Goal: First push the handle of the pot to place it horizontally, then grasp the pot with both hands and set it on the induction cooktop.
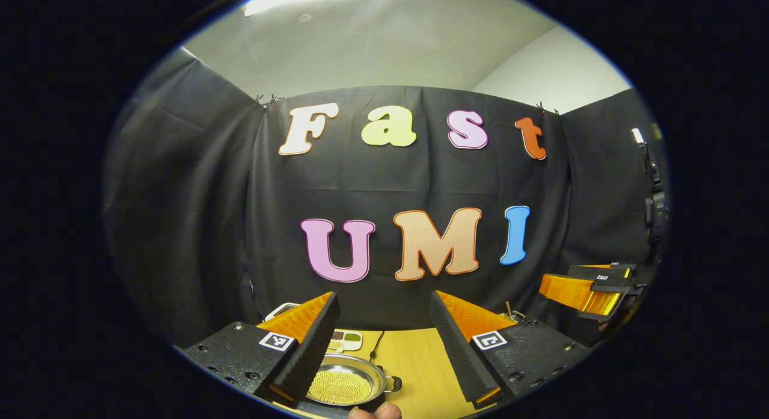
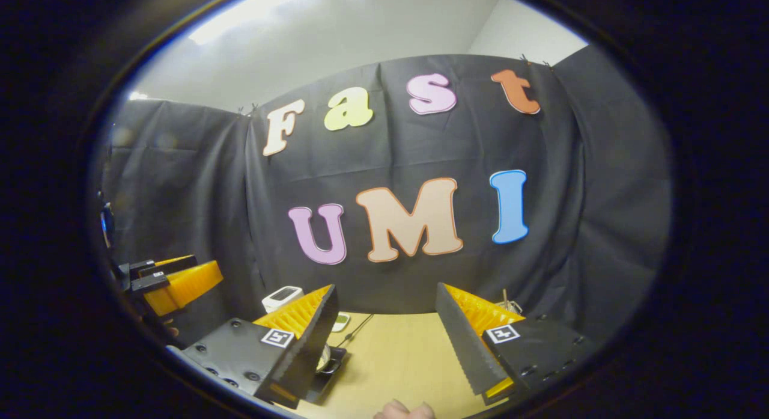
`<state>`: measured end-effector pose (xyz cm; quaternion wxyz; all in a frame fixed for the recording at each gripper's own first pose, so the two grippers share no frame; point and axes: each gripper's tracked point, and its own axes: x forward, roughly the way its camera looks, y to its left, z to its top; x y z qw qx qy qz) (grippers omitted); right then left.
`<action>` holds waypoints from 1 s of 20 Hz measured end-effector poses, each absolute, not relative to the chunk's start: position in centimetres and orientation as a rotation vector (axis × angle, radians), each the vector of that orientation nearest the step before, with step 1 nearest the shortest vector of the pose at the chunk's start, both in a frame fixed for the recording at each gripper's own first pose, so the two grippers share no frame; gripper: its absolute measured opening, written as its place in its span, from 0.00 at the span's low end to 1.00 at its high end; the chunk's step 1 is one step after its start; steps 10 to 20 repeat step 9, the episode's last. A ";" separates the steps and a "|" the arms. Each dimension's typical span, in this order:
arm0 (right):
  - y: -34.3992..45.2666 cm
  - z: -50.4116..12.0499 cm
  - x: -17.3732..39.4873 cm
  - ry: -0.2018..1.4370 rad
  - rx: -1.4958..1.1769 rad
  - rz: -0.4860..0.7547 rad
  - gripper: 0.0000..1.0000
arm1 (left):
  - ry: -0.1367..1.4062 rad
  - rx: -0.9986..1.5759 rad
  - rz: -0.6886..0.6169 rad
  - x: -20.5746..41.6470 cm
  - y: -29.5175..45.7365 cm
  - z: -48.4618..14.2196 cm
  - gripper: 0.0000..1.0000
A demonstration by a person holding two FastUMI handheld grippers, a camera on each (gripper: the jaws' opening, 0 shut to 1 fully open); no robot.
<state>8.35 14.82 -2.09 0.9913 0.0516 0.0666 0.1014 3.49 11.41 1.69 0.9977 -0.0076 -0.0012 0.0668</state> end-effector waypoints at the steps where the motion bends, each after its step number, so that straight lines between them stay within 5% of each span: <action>1: 15.0 -2.0 7.7 0.117 0.089 0.197 1.00 | 0.006 -0.027 0.135 3.1 11.8 1.0 0.91; 20: 17.4 -1.2 5.0 0.104 0.056 0.212 0.94 | -0.011 -0.038 0.153 0.6 13.6 0.7 0.89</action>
